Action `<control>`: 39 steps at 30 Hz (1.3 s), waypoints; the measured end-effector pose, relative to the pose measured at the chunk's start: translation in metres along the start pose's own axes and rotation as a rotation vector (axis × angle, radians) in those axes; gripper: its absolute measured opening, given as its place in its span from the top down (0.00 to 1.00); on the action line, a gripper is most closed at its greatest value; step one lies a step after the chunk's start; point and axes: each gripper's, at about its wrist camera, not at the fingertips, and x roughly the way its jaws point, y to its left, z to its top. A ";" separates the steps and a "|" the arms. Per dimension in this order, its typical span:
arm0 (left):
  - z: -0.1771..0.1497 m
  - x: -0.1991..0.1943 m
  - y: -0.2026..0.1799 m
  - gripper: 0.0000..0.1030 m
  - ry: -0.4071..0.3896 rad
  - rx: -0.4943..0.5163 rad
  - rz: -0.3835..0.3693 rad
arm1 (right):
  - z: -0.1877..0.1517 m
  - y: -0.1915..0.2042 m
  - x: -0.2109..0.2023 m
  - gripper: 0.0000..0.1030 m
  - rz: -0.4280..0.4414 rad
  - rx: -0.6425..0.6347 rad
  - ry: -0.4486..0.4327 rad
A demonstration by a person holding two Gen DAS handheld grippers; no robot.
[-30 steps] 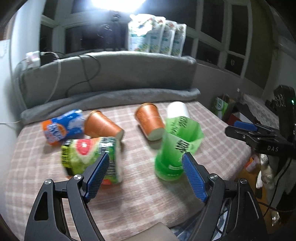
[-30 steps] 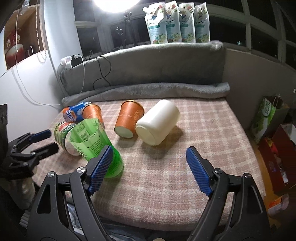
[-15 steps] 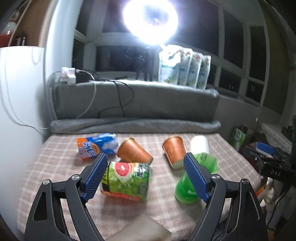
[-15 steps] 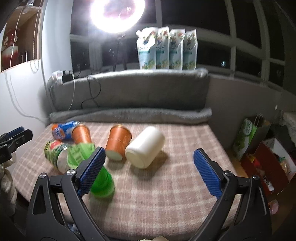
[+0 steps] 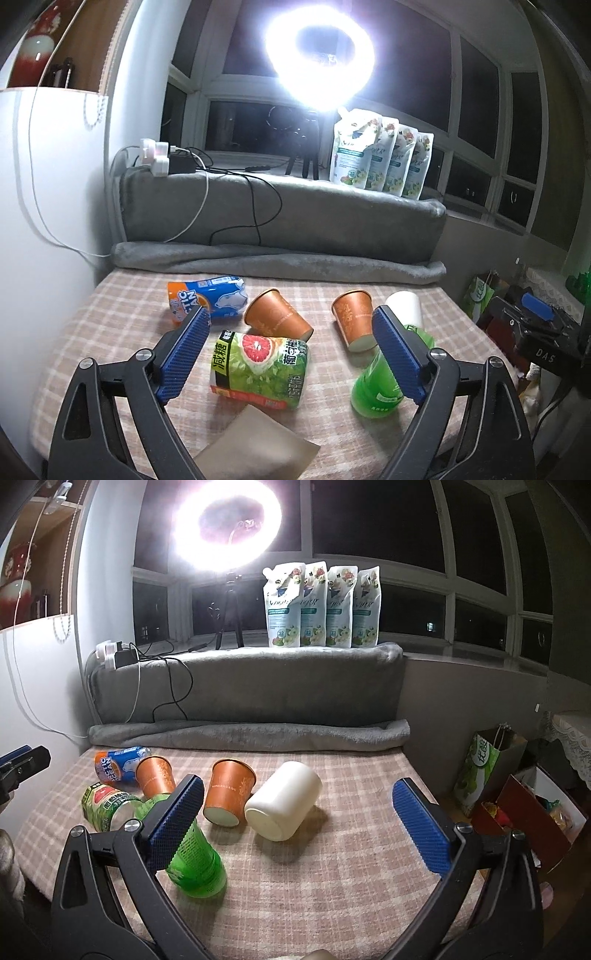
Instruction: Flip cup upright
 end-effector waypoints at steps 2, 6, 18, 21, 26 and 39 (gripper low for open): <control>0.000 -0.001 0.000 0.13 -0.001 -0.002 0.000 | 0.000 0.000 0.000 0.00 -0.001 -0.002 0.000; 0.001 -0.001 0.001 0.13 -0.001 -0.004 -0.001 | 0.000 0.000 0.000 0.00 0.000 0.001 0.001; 0.001 -0.001 0.002 0.13 0.003 -0.007 -0.001 | -0.001 0.000 0.002 0.00 0.001 0.000 0.002; 0.002 -0.002 0.002 0.13 0.002 -0.004 -0.003 | -0.001 0.001 0.003 0.00 0.002 0.000 0.006; 0.001 -0.002 0.001 0.13 0.003 -0.006 -0.003 | -0.002 0.001 0.004 0.00 0.002 0.002 0.008; 0.002 -0.003 -0.001 0.13 -0.006 -0.001 0.001 | -0.002 0.001 0.004 0.00 0.001 0.001 0.009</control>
